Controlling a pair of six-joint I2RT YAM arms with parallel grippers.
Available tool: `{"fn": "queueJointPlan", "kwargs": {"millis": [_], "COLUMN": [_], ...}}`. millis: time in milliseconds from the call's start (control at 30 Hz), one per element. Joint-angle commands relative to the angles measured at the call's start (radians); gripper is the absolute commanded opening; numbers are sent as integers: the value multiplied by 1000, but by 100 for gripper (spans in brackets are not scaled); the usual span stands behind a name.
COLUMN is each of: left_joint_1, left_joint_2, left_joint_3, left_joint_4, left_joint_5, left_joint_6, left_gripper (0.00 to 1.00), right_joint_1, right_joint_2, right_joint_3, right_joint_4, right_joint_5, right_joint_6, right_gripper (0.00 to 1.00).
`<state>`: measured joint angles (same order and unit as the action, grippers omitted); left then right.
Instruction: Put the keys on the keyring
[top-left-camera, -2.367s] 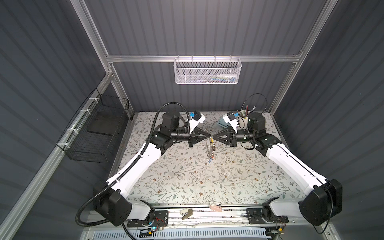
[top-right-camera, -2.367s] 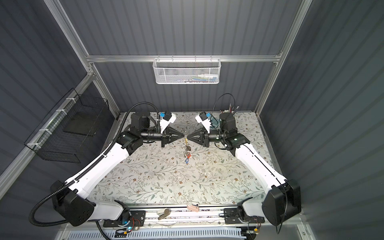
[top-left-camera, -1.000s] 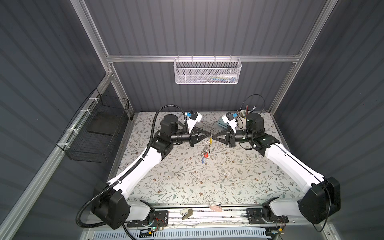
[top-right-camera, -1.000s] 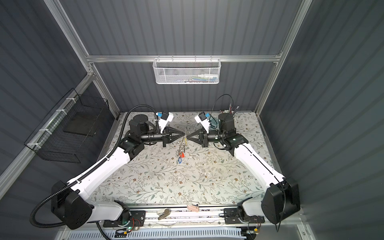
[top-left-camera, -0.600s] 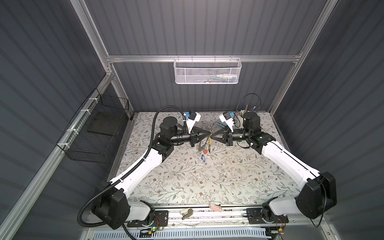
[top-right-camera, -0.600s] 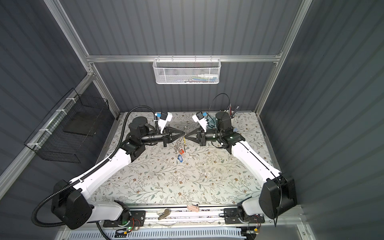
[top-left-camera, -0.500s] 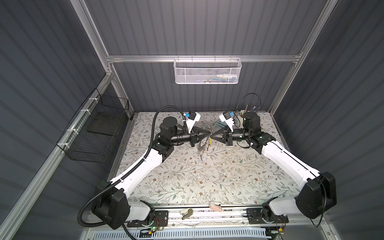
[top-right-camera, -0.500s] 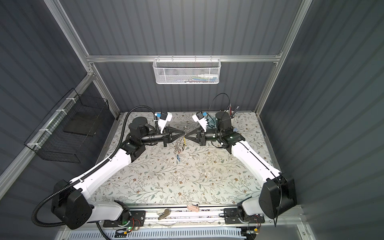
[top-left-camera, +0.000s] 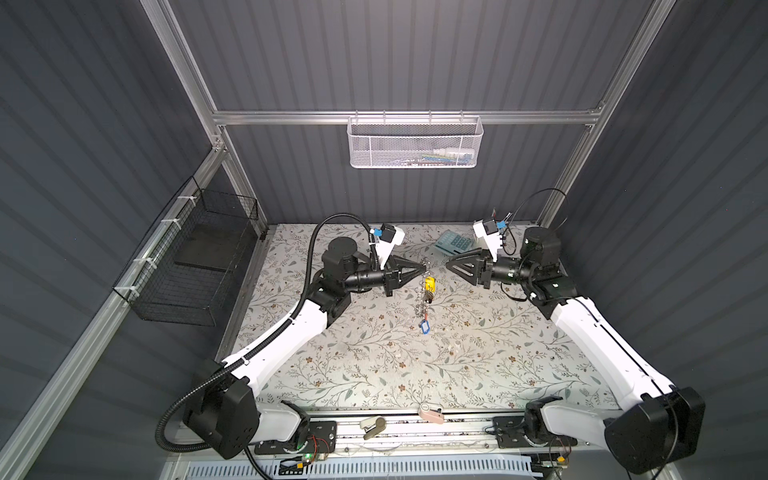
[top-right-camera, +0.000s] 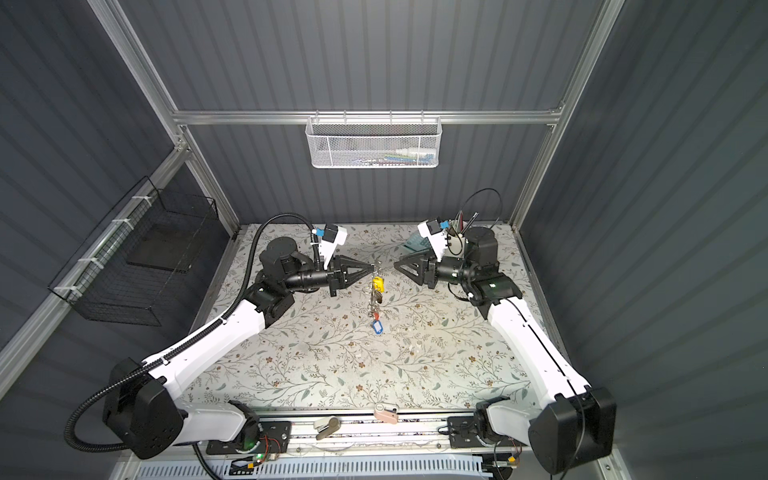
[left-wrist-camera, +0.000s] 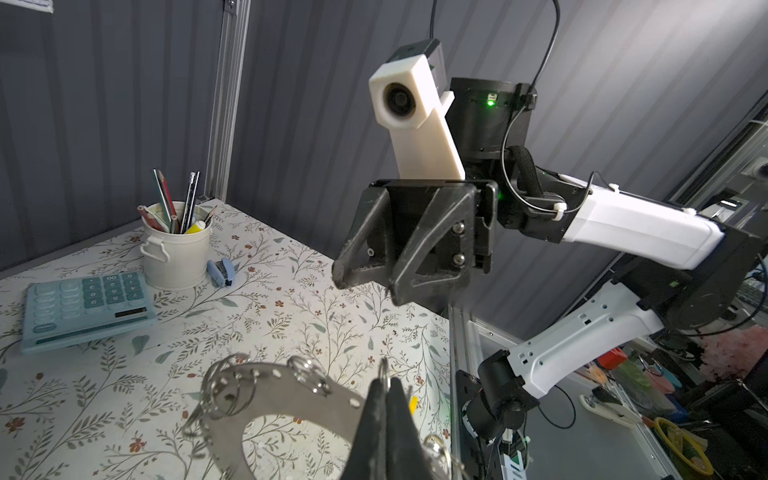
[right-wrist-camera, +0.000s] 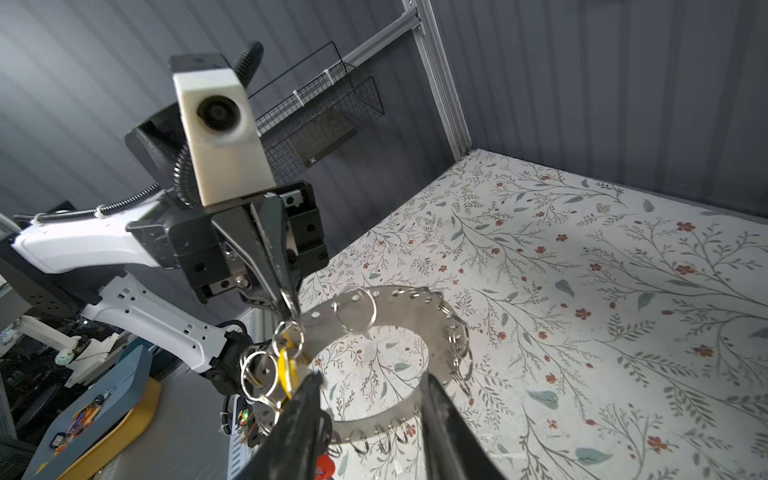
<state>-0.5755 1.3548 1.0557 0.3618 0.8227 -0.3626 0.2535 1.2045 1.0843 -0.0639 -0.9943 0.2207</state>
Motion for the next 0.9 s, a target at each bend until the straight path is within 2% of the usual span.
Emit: {"fn": "queueJointPlan", "kwargs": {"millis": [0,200,433,700,867], "left_joint_1": [-6,-22,-23,-24,-24], "left_joint_2": [10,12,-3,-2,4], "left_joint_3": [-35,-80,-105,-111,-110], "left_joint_4": [187,296,320,336,338], "left_joint_5": [17,-15,-34,-39,-40], "left_joint_6": [-102,-153,-155,-160,-160], "left_gripper": [0,0,0,0,0], "right_joint_1": [24,88,120,130,133], "right_joint_2": [-10,46,96,115,129], "right_joint_3": [2,52,84,92,94], "right_joint_4": [28,36,39,36,19], "right_joint_5": [2,-18,-33,-61,-83], "right_joint_6": [26,23,23,17,12], "right_gripper": [46,48,46,28,23]}}
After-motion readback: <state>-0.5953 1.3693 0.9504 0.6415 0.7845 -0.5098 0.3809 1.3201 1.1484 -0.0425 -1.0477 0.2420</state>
